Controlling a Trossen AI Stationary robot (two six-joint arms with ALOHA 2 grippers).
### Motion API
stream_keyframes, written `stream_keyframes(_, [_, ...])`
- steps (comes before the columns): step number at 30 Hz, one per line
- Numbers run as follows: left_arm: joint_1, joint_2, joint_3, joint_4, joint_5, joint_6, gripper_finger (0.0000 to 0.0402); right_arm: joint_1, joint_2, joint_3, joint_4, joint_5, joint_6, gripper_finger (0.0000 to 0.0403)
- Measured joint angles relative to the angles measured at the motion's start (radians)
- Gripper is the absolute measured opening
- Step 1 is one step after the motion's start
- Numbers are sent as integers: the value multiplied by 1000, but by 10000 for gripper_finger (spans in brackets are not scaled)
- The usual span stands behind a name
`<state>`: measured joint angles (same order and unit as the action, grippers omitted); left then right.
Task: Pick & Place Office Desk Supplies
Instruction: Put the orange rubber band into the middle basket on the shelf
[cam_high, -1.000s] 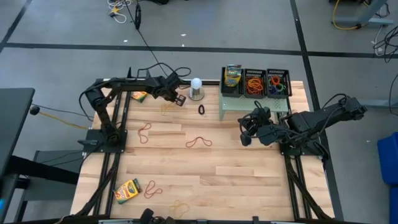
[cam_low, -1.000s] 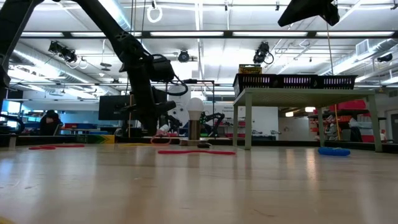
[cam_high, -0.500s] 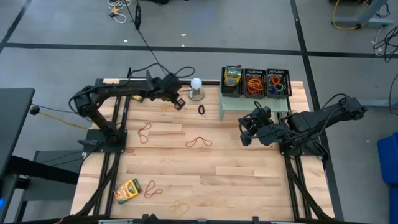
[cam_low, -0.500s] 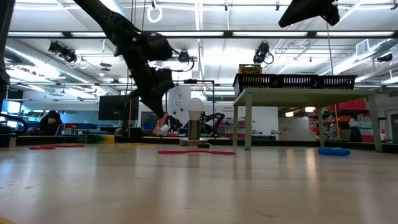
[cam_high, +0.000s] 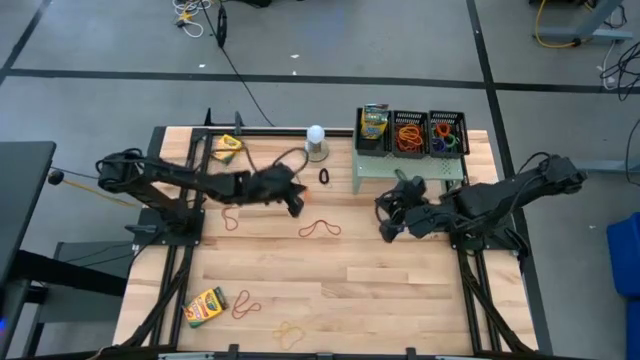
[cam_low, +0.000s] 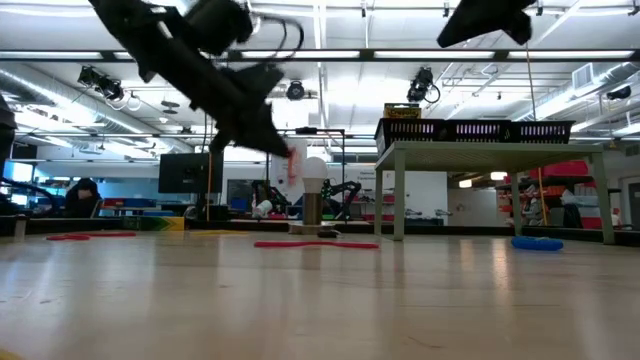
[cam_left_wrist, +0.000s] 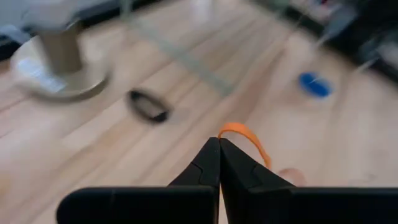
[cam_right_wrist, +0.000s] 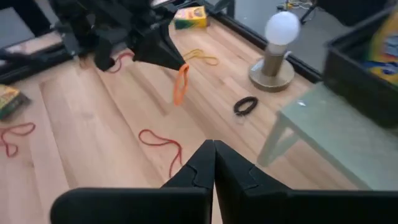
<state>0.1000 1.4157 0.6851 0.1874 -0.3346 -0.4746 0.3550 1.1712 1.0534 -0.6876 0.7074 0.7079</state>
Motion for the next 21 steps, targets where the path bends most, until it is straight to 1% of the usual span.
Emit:
stream_keyframes(5, [-140, 36, 0, 197, -116, -65, 1, 0, 117, 0, 161, -1, -91, 37])
stream_keyframes(9, [-199, 61, 2, 270, -172, -110, 1, -6, 215, 0, 294, -1, -148, 76])
stream_keyframes(12, [-224, 65, 13, 266, -192, -114, 1, -15, 278, 0, 391, -1, -164, 110])
stream_keyframes(16, [-240, 70, 32, 273, -190, -87, 1, -32, 353, 0, 516, -1, -175, 154])
stream_keyframes(21, [-252, 70, 44, 275, -190, -61, 1, -40, 417, 0, 616, -2, -171, 192])
